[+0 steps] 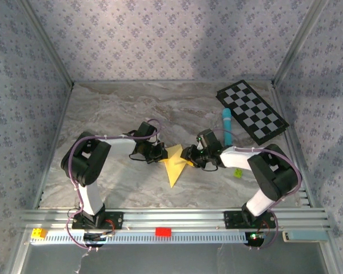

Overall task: Fold a paper plane with a square sheet of paper (pick it up from the middle)
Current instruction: Fold the wing for the fifth time at the center of the table.

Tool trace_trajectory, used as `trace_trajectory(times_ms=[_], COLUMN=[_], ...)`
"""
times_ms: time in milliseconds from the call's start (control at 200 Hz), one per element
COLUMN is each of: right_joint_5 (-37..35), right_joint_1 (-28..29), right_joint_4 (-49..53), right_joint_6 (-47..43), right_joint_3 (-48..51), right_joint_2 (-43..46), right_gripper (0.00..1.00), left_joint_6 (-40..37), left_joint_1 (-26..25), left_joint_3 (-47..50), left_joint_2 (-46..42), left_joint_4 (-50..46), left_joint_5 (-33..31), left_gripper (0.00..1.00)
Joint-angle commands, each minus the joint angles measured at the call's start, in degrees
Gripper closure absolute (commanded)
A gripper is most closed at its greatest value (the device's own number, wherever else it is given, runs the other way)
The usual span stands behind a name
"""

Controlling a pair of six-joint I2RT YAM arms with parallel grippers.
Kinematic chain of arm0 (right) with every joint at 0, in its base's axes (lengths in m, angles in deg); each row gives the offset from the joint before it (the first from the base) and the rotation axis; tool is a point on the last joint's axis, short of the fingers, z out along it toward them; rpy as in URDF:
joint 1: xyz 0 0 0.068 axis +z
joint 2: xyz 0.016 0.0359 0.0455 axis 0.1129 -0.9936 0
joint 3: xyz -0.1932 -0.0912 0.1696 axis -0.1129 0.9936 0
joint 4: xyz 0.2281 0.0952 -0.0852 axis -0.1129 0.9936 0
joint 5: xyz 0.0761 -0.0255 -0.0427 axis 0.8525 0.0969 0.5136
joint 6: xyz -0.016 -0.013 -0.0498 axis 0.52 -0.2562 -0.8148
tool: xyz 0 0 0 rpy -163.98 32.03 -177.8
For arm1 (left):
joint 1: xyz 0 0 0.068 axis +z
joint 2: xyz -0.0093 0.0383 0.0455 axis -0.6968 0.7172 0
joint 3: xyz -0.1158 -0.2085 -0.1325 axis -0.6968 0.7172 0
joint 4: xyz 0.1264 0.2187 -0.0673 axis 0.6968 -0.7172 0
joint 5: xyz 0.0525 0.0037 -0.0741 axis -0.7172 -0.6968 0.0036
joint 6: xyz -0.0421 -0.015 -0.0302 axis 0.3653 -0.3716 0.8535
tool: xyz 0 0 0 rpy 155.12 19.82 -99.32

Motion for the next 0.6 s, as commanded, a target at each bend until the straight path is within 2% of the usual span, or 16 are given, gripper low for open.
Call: trace_trajectory(times_ms=[0, 315, 600], right_joint_5=[3.17, 8.6, 10.63], right_joint_1=[-0.62, -2.42, -3.04], right_joint_4=[-1.42, -0.53, 1.3], right_joint_6=[-2.74, -8.37, -10.78], right_joint_3=[-1.81, -3.83, -6.07], right_joint_2=[-0.94, -3.35, -5.85], right_gripper=[0.63, 0.64, 0.66], left_joint_6=[-1.22, -1.29, -1.09], left_joint_1=[-0.25, -0.16, -0.2], left_joint_3=[-0.57, -0.85, -0.86], left_joint_2=[1.92, 1.57, 1.22], left_joint_4=[-3.31, -3.72, -3.75], left_joint_5=[0.06, 0.04, -0.08], left_gripper=[0.98, 0.98, 0.98])
